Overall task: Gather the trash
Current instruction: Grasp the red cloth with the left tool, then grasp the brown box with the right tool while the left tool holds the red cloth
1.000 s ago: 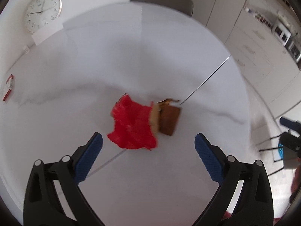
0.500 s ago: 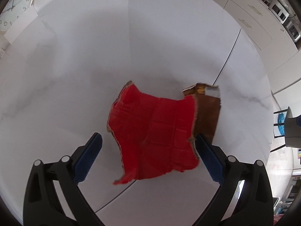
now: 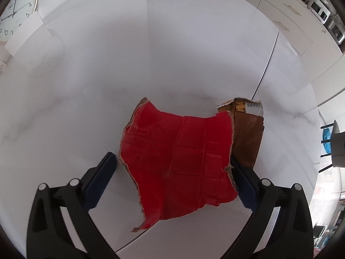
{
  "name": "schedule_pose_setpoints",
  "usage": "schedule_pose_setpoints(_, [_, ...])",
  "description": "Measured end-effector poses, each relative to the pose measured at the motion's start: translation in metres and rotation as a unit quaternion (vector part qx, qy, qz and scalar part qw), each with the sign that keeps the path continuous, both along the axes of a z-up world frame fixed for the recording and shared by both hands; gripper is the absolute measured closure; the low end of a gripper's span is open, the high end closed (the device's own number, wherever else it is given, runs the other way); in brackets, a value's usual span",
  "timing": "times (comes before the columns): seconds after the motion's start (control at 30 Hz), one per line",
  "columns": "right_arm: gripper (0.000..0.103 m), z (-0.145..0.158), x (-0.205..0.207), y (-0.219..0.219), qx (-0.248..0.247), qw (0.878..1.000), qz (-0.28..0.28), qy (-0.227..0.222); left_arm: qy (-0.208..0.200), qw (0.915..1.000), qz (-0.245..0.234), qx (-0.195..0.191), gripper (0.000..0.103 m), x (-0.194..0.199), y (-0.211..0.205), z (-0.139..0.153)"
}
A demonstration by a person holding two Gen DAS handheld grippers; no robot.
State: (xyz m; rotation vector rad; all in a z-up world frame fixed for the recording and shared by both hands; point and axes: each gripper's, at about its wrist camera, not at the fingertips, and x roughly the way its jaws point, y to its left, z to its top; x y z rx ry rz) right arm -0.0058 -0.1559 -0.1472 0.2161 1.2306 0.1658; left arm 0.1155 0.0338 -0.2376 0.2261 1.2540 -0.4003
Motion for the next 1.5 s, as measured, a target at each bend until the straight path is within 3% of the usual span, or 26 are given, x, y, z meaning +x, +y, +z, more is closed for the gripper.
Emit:
schedule_pose_setpoints(0.27, [0.003, -0.002, 0.004, 0.000, 0.000, 1.000, 0.000, 0.005, -0.014, 0.9999, 0.002, 0.004, 0.008, -0.002, -0.005, -0.001])
schedule_pose_setpoints(0.37, [0.003, -0.004, 0.006, 0.002, -0.001, 1.000, 0.003, 0.008, -0.025, 0.9997, 0.003, -0.001, 0.015, -0.008, 0.005, 0.004])
schedule_pose_setpoints(0.47, [0.003, -0.007, 0.009, 0.006, -0.003, 1.000, 0.007, 0.012, -0.036, 0.9993, 0.011, -0.006, 0.031, -0.010, 0.008, 0.008])
schedule_pose_setpoints(0.53, [0.003, -0.011, 0.010, 0.009, -0.003, 1.000, 0.009, 0.016, -0.043, 0.9988, 0.020, -0.011, 0.047, -0.011, 0.012, 0.010])
schedule_pose_setpoints(0.63, [0.003, -0.015, 0.014, 0.015, -0.004, 1.000, 0.017, 0.021, -0.040, 0.9978, 0.043, -0.032, 0.057, -0.010, 0.020, 0.013])
schedule_pose_setpoints(0.83, [0.003, -0.018, 0.026, 0.029, -0.006, 0.999, 0.037, 0.024, -0.026, 0.9945, 0.075, -0.069, 0.061, -0.008, 0.042, 0.015])
schedule_pose_setpoints(1.1, [0.003, -0.021, 0.048, 0.044, -0.001, 0.998, 0.061, 0.018, -0.035, 0.9926, 0.095, -0.068, 0.062, -0.010, 0.053, 0.023])
schedule_pose_setpoints(1.27, [0.003, -0.032, 0.083, 0.070, 0.015, 0.997, 0.071, 0.011, -0.046, 0.9907, 0.112, -0.062, 0.062, -0.016, 0.062, 0.037])
schedule_pose_setpoints(1.5, [0.003, -0.060, 0.122, 0.130, -0.041, 0.986, 0.160, -0.005, -0.043, 0.9894, 0.122, -0.066, 0.062, -0.020, 0.080, 0.041])
